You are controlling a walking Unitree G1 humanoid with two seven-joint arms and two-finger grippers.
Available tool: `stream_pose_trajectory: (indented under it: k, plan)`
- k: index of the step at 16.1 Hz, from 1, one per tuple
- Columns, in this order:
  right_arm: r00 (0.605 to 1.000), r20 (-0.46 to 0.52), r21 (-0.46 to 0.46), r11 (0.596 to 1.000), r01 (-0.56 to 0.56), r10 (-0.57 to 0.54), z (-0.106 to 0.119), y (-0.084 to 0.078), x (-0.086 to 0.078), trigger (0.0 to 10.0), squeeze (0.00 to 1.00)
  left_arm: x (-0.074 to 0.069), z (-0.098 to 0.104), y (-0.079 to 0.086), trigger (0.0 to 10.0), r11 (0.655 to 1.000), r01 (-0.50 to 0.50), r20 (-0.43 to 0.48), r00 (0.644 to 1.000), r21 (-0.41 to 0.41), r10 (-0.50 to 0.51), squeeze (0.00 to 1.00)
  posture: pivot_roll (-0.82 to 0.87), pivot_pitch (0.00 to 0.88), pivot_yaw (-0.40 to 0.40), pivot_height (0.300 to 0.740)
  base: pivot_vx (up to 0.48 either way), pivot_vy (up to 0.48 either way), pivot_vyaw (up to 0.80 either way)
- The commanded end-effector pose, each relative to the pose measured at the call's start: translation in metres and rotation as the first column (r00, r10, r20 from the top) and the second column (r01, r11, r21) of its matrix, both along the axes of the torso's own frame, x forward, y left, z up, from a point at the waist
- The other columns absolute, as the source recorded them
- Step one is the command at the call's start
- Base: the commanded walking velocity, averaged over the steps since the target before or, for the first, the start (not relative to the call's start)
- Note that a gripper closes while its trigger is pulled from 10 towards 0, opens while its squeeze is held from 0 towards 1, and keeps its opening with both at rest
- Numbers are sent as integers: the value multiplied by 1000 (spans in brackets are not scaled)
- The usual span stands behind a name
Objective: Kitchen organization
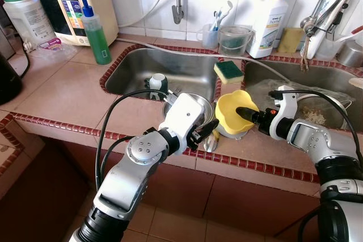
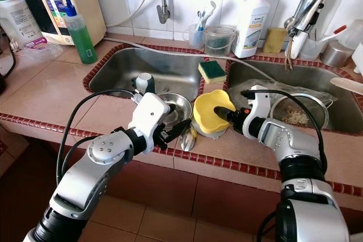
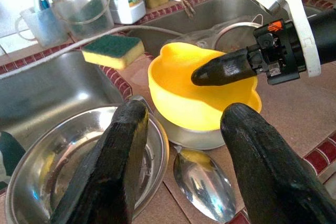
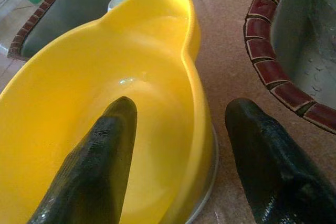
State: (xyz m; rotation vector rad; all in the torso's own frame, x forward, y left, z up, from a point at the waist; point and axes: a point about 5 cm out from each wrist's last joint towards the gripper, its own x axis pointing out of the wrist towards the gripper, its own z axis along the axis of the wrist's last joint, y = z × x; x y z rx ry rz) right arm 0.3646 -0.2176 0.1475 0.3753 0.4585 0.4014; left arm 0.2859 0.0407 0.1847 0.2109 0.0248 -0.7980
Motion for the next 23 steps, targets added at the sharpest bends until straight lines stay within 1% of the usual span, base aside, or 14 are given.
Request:
stream_pose_trajectory:
  k: [1, 5, 7, 16, 23]
  plan:
    - [1000, 6, 1, 1000, 17, -17, 4, -3, 0, 0, 0, -1, 7, -2, 10000, 1000, 7, 35, 999, -5, -7, 0, -227, 16, 26, 740, 0, 0, 0]
    - [1000, 15, -2, 1000, 23, -23, 5, -4, 0, 0, 0, -1, 8, -2, 10000, 1000, 1, 37, 999, -7, -1, 0, -226, 19, 23, 740, 0, 0, 0]
    - [999, 19, -5, 999, 33, -33, 5, -4, 1, 0, 0, -1, 4, -1, 10000, 1000, -6, 24, 1000, 2, 6, 0, -224, 22, 22, 740, 0, 0, 0]
    - [999, 36, 30, 999, 26, -27, 10, 3, 4, 0, 0, -2, 3, 1, 10000, 1000, -16, 20, 1000, 3, 16, 0, -211, 33, 23, 740, 0, 0, 0]
    - [998, 43, 42, 999, 32, -34, 11, 4, 5, 0, 0, -3, 3, 3, 10000, 1000, -22, 20, 1000, 7, 21, 0, -207, 34, 28, 740, 0, 0, 0]
